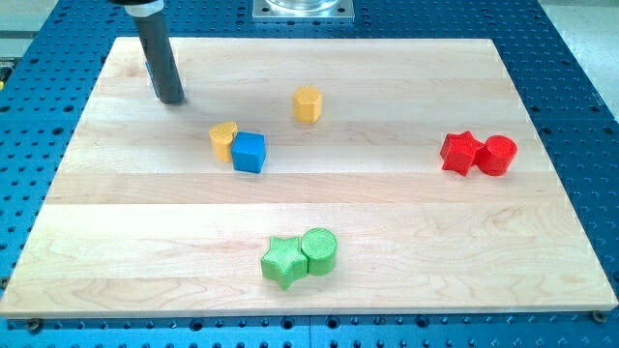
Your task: Keep yellow blocks and cube in a vertical line
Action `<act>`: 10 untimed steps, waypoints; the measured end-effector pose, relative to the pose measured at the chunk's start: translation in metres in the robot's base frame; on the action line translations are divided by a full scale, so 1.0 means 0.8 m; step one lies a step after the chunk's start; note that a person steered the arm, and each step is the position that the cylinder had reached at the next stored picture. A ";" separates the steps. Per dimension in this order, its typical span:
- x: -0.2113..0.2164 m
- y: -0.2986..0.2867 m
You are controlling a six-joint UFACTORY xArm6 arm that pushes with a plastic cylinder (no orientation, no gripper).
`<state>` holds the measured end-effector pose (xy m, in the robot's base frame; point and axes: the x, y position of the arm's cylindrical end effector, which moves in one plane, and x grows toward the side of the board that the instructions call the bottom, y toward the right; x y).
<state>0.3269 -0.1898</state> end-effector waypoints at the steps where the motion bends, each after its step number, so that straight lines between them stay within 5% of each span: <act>1: -0.042 -0.041; 2: -0.078 -0.041; 4: -0.026 0.083; 5: 0.050 0.104; 7: 0.106 0.028; 10: 0.124 0.128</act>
<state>0.4259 -0.0877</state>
